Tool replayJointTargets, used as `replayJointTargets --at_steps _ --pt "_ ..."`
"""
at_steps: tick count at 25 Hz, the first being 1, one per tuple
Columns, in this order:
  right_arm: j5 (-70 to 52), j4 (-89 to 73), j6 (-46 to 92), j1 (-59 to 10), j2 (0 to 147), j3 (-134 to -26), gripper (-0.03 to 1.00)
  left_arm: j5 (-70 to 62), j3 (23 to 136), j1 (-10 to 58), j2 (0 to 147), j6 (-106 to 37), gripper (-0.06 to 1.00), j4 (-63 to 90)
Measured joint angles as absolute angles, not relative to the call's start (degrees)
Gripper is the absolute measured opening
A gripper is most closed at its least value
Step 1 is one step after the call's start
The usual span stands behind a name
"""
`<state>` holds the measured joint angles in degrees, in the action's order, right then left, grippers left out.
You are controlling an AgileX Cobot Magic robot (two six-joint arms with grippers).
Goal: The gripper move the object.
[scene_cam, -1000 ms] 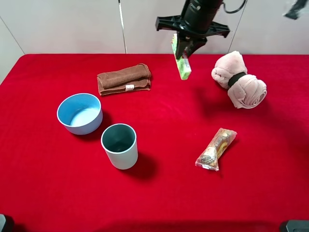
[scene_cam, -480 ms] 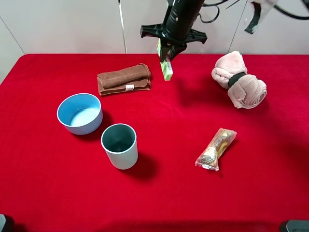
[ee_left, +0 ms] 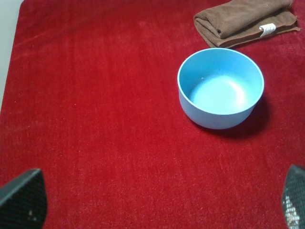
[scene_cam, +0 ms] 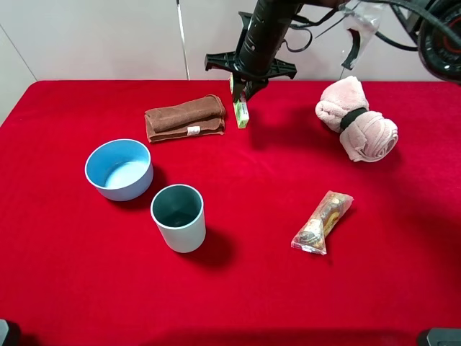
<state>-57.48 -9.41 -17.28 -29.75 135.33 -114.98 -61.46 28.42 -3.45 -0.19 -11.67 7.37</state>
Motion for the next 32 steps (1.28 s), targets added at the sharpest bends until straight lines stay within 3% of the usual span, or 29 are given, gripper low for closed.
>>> replayJointTargets --at_steps 27,32 --pt "-54.5 -7.2 -18.8 -29.8 140.4 -115.2 0.11 -61.5 28.4 -3.4 -0.2 -11.7 0.98 7.4" --pt "-54.5 -7.0 -18.8 -29.8 140.4 -115.2 0.22 -61.5 28.4 -3.4 -0.2 -11.7 0.98 7.4"
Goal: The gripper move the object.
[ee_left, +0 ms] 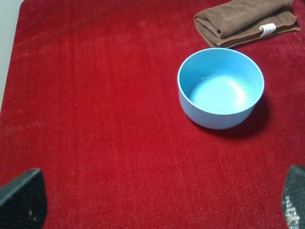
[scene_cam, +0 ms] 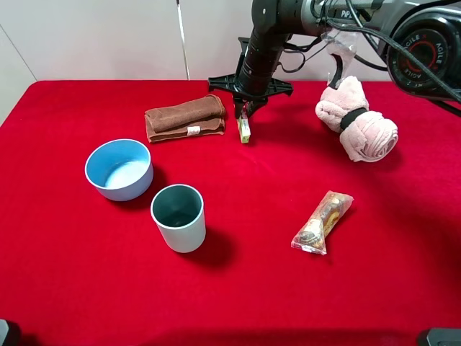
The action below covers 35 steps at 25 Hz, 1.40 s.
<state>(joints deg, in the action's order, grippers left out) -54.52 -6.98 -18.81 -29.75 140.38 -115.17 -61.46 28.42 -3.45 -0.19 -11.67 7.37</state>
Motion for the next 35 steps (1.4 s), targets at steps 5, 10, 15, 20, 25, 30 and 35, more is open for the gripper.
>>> replayJointTargets --at_steps 5,10,15,20,25,30,35 --pt "-54.5 -6.5 -18.8 -29.8 140.4 -115.2 0.44 -61.5 28.4 -3.4 -0.2 -11.7 0.98 7.4" --pt "-54.5 -6.5 -18.8 -29.8 140.2 -115.2 0.54 -61.5 28.4 -3.4 -0.2 -11.7 0.98 7.4" --pt "-55.3 -6.5 -18.2 -29.8 138.8 -115.5 0.57 -61.5 28.4 -3.4 -0.2 -11.7 0.98 7.4" --pt "-60.7 -6.5 -16.5 -29.8 137.7 -120.7 0.67 -61.5 28.4 -3.4 -0.2 -11.7 0.98 7.4" --pt "-68.0 -6.6 -14.3 -29.8 137.7 -126.1 0.69 -61.5 28.4 -3.4 -0.2 -11.7 0.98 7.4" --pt "-69.6 -7.8 -10.9 -29.8 136.5 -128.1 0.69 -61.5 28.4 -3.4 -0.2 -11.7 0.98 7.4" --pt "-69.7 -9.3 -10.2 -29.8 133.3 -128.1 0.69 -61.5 28.4 -3.4 -0.2 -11.7 0.98 7.4"
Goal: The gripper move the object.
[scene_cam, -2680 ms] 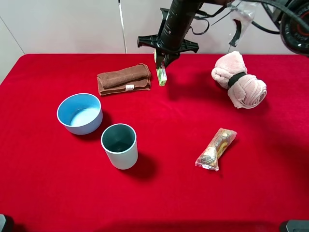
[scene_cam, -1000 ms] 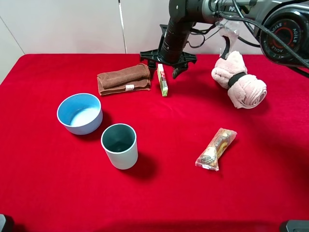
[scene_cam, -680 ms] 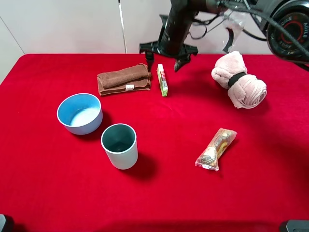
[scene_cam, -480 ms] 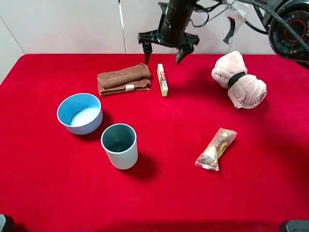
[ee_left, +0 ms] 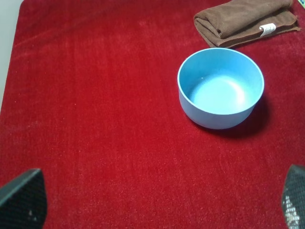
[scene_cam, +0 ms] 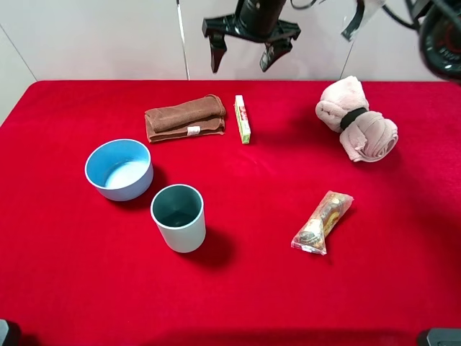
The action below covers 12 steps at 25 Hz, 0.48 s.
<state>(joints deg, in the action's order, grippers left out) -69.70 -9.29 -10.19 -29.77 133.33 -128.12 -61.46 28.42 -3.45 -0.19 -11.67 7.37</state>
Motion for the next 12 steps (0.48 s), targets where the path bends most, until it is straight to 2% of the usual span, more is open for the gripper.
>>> replayJointTargets --at_steps 5,12 --pt "-69.7 -9.5 -10.2 -29.8 129.4 -126.5 0.69 -61.5 28.4 -3.4 -0.2 -11.7 0.98 7.4" --pt "-69.8 -9.5 -9.3 -29.8 120.0 -116.6 0.69 -61.5 28.4 -3.4 -0.2 -11.7 0.98 7.4"
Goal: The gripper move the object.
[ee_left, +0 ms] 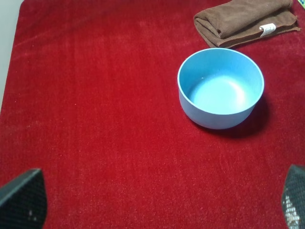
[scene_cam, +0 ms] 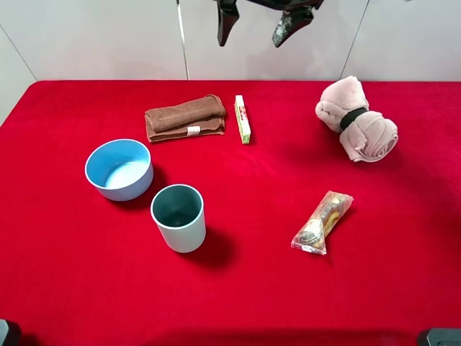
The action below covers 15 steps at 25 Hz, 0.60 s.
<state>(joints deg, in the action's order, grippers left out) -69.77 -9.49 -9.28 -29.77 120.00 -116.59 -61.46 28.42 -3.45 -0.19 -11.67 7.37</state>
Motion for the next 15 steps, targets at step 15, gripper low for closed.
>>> replayJointTargets --at_steps 15 --pt "-69.8 -9.5 -5.5 -29.8 97.6 -90.9 0.69 -61.5 28.4 -3.4 -0.2 -11.7 0.98 7.4"
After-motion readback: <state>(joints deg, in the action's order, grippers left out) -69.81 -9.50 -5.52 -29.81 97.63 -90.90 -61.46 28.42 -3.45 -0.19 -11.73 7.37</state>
